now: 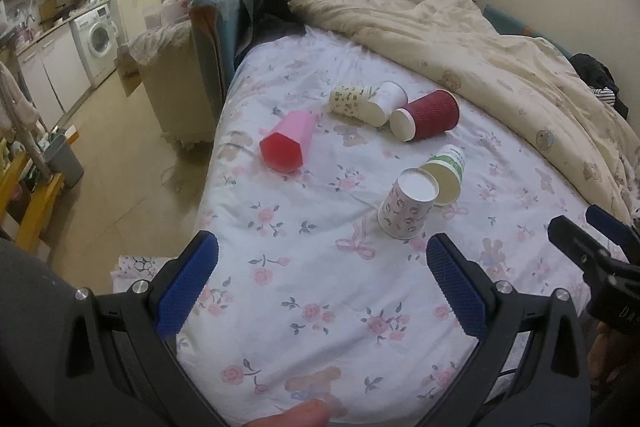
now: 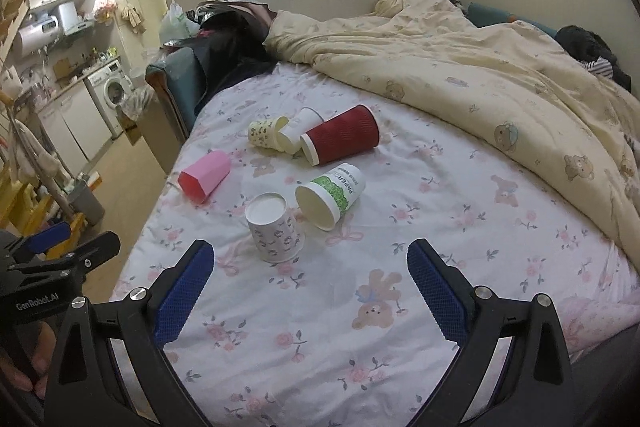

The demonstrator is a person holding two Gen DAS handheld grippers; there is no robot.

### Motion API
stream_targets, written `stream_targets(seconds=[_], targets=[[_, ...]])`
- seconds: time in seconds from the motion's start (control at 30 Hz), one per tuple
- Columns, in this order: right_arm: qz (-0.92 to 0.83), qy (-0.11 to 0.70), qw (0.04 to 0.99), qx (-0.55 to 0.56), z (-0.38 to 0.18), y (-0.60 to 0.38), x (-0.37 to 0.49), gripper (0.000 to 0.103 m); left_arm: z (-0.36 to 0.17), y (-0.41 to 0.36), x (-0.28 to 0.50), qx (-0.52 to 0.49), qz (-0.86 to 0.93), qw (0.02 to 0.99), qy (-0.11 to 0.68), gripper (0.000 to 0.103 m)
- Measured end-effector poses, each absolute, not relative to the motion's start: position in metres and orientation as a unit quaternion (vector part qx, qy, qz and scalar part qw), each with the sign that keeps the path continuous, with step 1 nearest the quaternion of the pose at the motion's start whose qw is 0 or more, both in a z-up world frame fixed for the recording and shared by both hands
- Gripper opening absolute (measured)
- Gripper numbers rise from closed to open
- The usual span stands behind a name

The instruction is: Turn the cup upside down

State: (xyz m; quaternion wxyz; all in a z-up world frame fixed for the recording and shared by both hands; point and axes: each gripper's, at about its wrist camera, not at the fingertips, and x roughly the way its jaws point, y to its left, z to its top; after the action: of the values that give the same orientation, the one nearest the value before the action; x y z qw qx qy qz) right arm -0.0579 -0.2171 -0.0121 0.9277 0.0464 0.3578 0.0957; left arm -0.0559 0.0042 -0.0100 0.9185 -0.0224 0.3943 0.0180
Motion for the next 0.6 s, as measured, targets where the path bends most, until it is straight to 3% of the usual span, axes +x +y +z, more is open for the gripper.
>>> stream_targets(seconds=[0.6], targets=[[0.087, 0.352, 0.931, 0.045, -0.0124, -0.2163, -0.0574, 0.100, -0.0113, 0.0039, -0.0532, -0.025, 0.014, 0.920, 0.391, 0.103]])
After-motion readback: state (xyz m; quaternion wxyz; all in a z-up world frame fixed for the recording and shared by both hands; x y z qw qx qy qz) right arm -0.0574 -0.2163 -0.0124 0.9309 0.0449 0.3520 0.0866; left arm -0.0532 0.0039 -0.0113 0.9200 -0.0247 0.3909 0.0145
